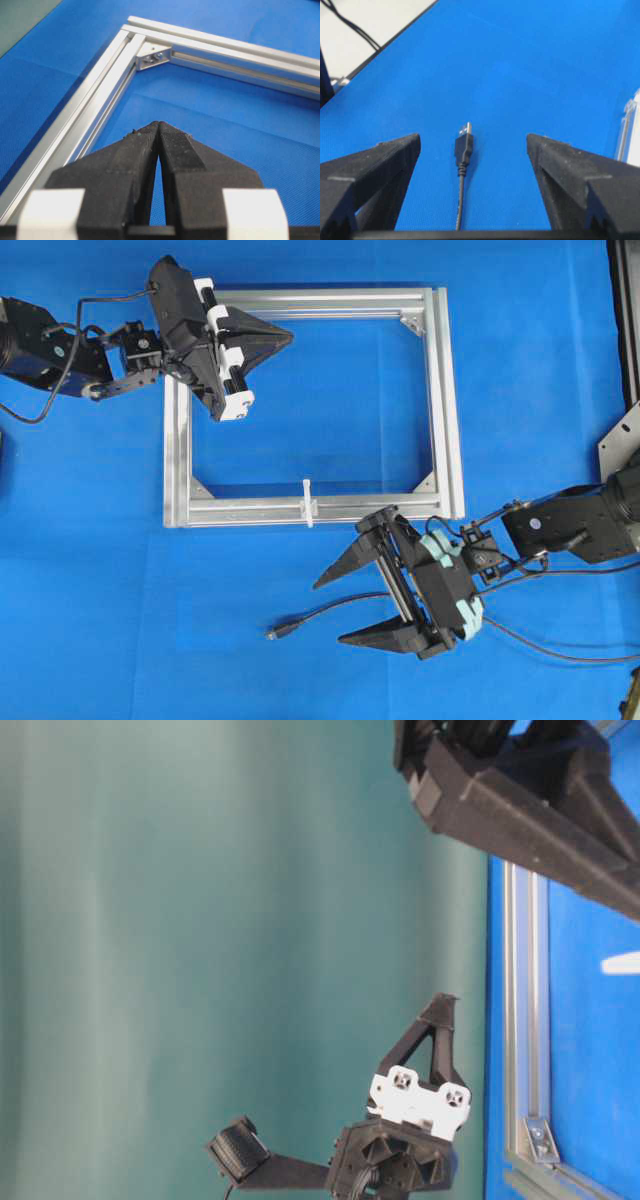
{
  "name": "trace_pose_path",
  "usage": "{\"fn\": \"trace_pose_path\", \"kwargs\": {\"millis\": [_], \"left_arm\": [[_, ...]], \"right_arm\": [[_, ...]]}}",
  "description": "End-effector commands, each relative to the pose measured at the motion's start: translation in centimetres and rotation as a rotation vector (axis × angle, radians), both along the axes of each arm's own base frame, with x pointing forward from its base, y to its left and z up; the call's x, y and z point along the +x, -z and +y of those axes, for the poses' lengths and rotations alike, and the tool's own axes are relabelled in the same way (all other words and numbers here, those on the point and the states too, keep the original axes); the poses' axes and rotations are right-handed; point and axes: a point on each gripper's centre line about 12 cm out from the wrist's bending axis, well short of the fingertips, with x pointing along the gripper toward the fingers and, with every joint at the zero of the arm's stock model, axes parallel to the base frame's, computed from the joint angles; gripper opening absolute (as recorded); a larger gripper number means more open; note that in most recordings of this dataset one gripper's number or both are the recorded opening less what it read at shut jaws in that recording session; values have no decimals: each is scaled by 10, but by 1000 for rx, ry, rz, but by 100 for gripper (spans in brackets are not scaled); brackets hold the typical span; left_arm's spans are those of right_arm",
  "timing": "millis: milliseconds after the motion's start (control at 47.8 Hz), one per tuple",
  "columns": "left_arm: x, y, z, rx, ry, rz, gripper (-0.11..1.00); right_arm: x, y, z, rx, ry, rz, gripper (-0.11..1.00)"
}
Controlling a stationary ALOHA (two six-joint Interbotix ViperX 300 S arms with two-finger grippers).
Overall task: Insert the wire through the string loop located in the center.
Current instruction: 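Open the right gripper and move it over the black USB cable, then close the right gripper on the cable just behind the USB plug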
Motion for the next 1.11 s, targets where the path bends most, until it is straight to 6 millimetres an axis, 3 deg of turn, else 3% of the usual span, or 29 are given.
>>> {"fn": "trace_pose_path", "kwargs": {"millis": [0, 544, 1087], "left_arm": [[1, -14, 2, 15, -2, -39, 0], [-2, -11, 2, 12, -5, -28, 0], [-6, -7, 3, 9, -10, -17, 0]], "right_arm": [[5, -3, 2, 21, 9, -6, 81], [23, 50, 7, 46, 36, 123, 81], [26, 65, 7, 31, 53, 182, 74]]}}
